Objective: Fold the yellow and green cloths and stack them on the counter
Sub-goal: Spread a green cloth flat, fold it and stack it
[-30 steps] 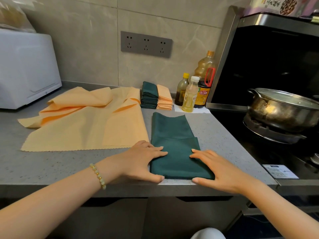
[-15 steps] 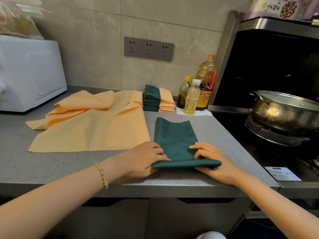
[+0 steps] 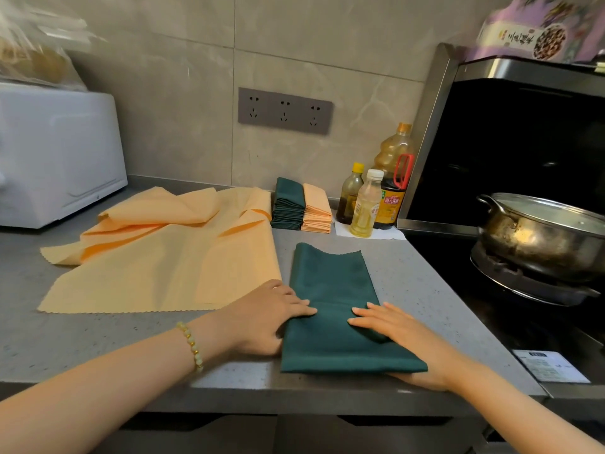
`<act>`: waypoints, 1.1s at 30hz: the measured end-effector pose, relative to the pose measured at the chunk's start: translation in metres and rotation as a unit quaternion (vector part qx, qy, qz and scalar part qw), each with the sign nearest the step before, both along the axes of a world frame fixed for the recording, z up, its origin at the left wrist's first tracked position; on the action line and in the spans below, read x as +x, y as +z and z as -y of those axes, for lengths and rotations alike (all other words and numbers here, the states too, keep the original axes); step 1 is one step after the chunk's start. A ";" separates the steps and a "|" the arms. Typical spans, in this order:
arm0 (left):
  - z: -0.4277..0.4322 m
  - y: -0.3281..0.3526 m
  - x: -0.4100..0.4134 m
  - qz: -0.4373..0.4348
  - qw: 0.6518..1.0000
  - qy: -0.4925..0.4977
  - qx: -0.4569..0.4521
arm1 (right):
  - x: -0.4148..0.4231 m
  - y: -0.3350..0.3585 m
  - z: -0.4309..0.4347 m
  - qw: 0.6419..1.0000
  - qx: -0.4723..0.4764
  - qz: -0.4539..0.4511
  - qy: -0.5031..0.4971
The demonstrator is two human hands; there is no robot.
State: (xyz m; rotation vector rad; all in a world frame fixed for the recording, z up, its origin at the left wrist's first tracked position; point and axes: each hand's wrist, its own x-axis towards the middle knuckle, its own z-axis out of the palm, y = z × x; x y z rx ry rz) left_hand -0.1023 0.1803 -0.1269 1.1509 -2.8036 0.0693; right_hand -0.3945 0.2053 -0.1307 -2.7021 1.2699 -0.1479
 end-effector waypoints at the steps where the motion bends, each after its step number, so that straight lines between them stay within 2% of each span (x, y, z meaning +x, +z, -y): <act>1: 0.001 -0.003 0.001 -0.024 1.000 -0.008 -0.001 | 0.001 0.000 -0.001 1.000 0.006 0.015 -0.004; 4: 0.002 -0.008 0.005 -0.087 0.996 -0.008 0.000 | 0.002 0.002 0.000 0.996 0.007 0.081 -0.047; 7: 0.000 0.003 0.002 -0.133 0.990 0.017 0.041 | 0.014 0.022 0.001 0.973 0.049 0.190 -0.122; 10: 0.015 0.019 -0.009 -0.212 0.955 0.141 0.153 | 0.025 0.035 0.022 0.939 0.094 0.265 -0.200; 13: 0.050 0.016 -0.017 -0.260 0.924 0.236 0.151 | 0.030 0.038 0.059 0.901 0.109 0.286 -0.308; 15: 0.064 0.011 -0.020 -0.265 0.910 0.279 0.155 | 0.032 0.037 0.079 0.865 0.137 0.283 -0.391; 17: 0.070 0.003 -0.021 -0.256 0.899 0.309 0.176 | 0.032 0.032 0.090 0.854 0.154 0.269 -0.417; 19: 0.069 -0.002 -0.020 -0.238 0.898 0.329 0.171 | 0.032 0.022 0.097 0.870 0.130 0.239 -0.411; 24: 0.060 -0.007 -0.023 -0.254 0.901 0.332 0.115 | 0.037 0.005 0.102 0.901 -0.001 0.157 -0.405; 30: 0.051 -0.009 -0.027 -0.253 0.905 0.327 0.101 | 0.043 0.000 0.097 0.910 -0.065 0.122 -0.392; 33: 0.048 -0.001 -0.029 -0.209 0.912 0.348 0.055 | 0.049 0.008 0.092 0.908 -0.123 0.047 -0.397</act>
